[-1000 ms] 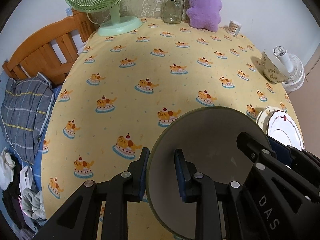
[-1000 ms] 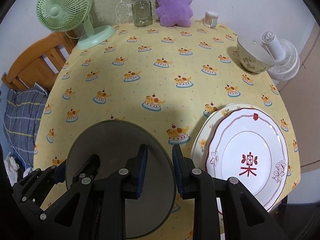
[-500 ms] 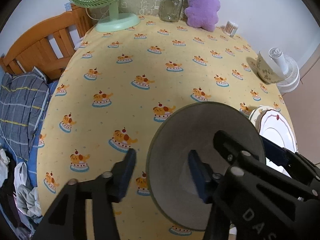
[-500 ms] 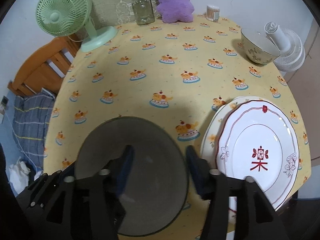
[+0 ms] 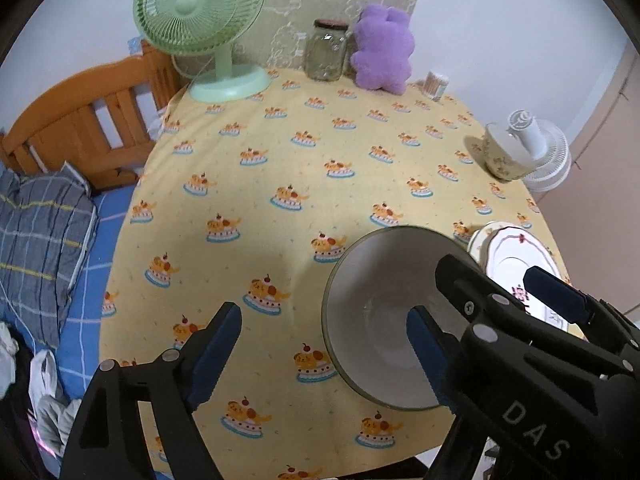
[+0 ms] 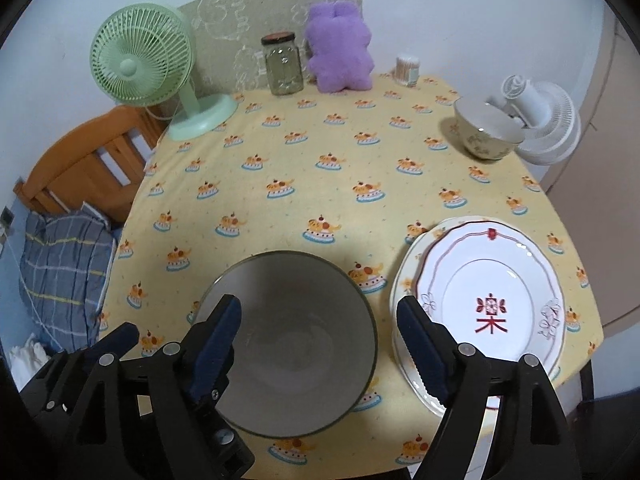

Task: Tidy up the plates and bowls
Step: 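Move both tools to the cream bowl beside the white fan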

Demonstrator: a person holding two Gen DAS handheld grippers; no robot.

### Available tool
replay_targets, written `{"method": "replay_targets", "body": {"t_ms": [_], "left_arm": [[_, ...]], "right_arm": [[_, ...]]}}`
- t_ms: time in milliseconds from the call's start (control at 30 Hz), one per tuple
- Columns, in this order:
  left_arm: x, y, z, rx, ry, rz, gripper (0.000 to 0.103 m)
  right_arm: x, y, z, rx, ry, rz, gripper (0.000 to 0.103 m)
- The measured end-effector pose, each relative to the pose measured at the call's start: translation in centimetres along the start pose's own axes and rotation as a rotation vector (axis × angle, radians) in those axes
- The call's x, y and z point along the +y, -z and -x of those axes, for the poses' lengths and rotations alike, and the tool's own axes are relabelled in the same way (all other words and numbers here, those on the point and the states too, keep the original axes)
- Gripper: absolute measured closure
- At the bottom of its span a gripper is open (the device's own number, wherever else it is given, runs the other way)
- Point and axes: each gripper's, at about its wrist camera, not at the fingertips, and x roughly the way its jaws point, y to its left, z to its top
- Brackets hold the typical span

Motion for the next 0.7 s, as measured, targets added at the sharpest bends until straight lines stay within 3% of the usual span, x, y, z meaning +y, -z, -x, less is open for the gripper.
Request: {"method": "replay_targets", "body": {"t_ms": [267, 700], "left_arm": [[-0.8, -0.9, 1.6, -0.055, -0.002, -0.053, 0.017], [-5.3, -3.8, 0.5, -0.088, -0.039, -0.002, 0.017]], "right_arm": [[0.2, -0.4, 2.2, -0.058, 0.027, -0.016, 0.020], [-3.4, -4.0, 1.9, -0.071, -0.040, 0.065, 0.020]]}}
